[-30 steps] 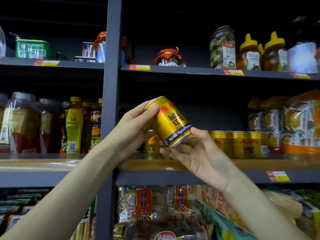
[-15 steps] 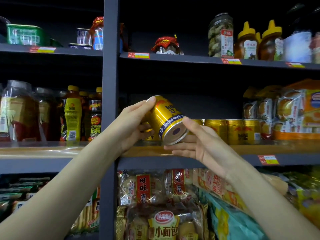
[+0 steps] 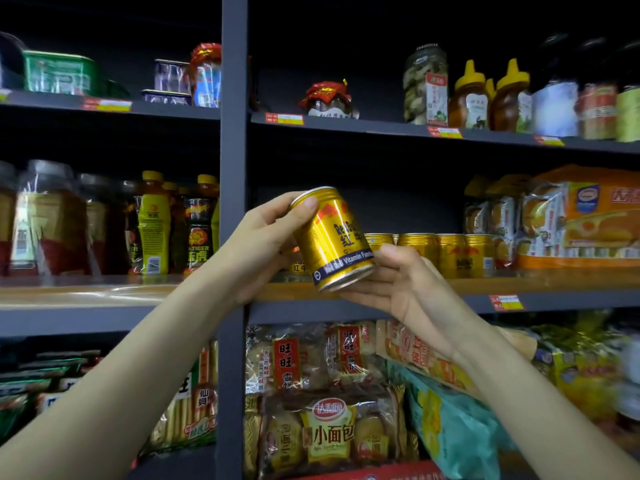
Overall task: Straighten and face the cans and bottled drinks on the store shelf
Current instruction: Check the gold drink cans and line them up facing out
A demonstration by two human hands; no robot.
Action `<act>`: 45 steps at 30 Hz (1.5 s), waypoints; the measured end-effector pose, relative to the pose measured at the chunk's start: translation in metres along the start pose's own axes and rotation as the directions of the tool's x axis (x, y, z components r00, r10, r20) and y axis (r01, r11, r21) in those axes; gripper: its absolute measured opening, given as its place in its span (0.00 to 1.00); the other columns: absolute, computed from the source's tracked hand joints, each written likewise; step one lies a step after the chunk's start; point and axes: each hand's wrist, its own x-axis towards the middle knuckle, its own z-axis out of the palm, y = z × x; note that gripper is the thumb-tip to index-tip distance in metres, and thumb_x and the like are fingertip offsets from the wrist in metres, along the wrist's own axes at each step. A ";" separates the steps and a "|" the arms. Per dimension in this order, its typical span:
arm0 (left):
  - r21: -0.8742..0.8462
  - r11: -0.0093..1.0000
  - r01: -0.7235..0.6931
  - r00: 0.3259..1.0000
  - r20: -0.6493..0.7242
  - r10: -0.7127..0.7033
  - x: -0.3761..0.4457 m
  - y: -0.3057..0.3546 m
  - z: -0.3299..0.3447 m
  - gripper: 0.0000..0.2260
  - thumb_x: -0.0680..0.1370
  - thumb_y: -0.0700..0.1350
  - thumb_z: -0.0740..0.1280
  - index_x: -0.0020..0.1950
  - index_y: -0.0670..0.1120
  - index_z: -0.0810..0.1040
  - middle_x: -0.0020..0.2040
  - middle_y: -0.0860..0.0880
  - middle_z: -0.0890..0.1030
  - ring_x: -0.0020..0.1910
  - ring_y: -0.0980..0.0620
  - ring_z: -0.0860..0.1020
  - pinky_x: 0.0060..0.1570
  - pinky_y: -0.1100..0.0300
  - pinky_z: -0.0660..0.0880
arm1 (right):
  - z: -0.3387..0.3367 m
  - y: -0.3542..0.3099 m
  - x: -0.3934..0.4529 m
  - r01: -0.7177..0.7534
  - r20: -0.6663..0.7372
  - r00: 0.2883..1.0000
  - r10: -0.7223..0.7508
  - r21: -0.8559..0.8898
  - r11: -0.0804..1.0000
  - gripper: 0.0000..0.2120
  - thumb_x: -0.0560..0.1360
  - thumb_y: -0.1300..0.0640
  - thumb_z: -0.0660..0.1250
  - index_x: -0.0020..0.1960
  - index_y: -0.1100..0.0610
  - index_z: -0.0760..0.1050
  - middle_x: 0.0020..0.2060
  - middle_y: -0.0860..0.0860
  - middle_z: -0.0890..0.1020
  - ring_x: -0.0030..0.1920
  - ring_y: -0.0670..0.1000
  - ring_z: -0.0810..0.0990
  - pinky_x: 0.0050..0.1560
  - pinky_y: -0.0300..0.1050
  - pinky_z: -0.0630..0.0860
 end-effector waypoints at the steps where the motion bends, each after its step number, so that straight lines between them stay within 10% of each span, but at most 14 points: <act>1: -0.012 1.000 -0.011 1.000 0.017 0.011 -0.002 0.002 -0.001 0.14 0.72 0.51 0.64 0.56 0.50 0.78 0.51 0.47 0.81 0.49 0.49 0.80 0.48 0.57 0.79 | 0.001 -0.001 -0.001 0.005 -0.017 1.000 -0.005 0.003 1.000 0.21 0.71 0.50 0.63 0.55 0.65 0.76 0.49 0.63 0.83 0.51 0.59 0.83 0.52 0.49 0.80; 16: 0.073 0.997 0.027 0.990 0.139 -0.037 -0.021 0.000 0.001 0.19 0.74 0.49 0.65 0.64 0.48 0.73 0.56 0.47 0.81 0.52 0.48 0.81 0.48 0.56 0.79 | 0.020 0.002 -0.011 -0.026 -0.030 0.999 0.019 -0.293 0.956 0.31 0.62 0.43 0.74 0.62 0.50 0.72 0.53 0.51 0.83 0.50 0.48 0.83 0.48 0.42 0.80; 23: 0.128 0.987 -0.096 0.985 0.153 0.075 -0.033 -0.016 0.006 0.24 0.70 0.39 0.70 0.65 0.49 0.71 0.61 0.55 0.77 0.59 0.57 0.77 0.54 0.64 0.76 | 0.000 0.026 -0.014 0.266 -0.082 0.886 -0.457 -0.717 0.644 0.33 0.63 0.52 0.79 0.61 0.43 0.65 0.58 0.37 0.74 0.59 0.38 0.73 0.54 0.30 0.72; 27: 0.100 0.986 -0.130 0.972 0.210 0.107 -0.032 -0.034 0.033 0.24 0.71 0.40 0.69 0.65 0.50 0.70 0.63 0.55 0.76 0.61 0.60 0.75 0.58 0.65 0.73 | -0.028 0.029 -0.031 0.299 -0.062 0.870 -0.489 -0.722 0.624 0.36 0.63 0.53 0.80 0.62 0.42 0.63 0.59 0.40 0.75 0.60 0.38 0.74 0.57 0.32 0.71; 37: -0.042 0.966 0.253 0.860 0.466 -0.205 -0.056 -0.131 0.219 0.19 0.71 0.41 0.71 0.61 0.50 0.74 0.62 0.46 0.76 0.58 0.54 0.76 0.55 0.62 0.75 | -0.159 0.027 -0.193 -0.195 -0.269 0.961 -0.058 -0.815 0.545 0.41 0.66 0.42 0.75 0.72 0.44 0.57 0.68 0.38 0.65 0.67 0.42 0.68 0.63 0.47 0.72; 41: 0.047 0.890 0.454 0.695 0.606 -0.386 -0.082 -0.200 0.326 0.12 0.76 0.40 0.66 0.58 0.49 0.75 0.54 0.51 0.79 0.51 0.54 0.79 0.52 0.60 0.76 | -0.240 0.048 -0.288 -0.518 -0.504 0.847 0.169 -0.709 0.479 0.46 0.57 0.35 0.73 0.70 0.45 0.62 0.68 0.46 0.69 0.66 0.49 0.71 0.63 0.55 0.73; 45: 0.289 0.841 0.458 0.538 0.663 -0.520 -0.142 -0.293 0.430 0.09 0.79 0.38 0.62 0.58 0.41 0.76 0.53 0.45 0.79 0.49 0.54 0.77 0.51 0.61 0.74 | -0.322 0.094 -0.397 -0.698 -0.623 0.712 0.325 -0.577 0.424 0.39 0.61 0.56 0.81 0.64 0.48 0.61 0.60 0.48 0.71 0.61 0.51 0.73 0.59 0.51 0.73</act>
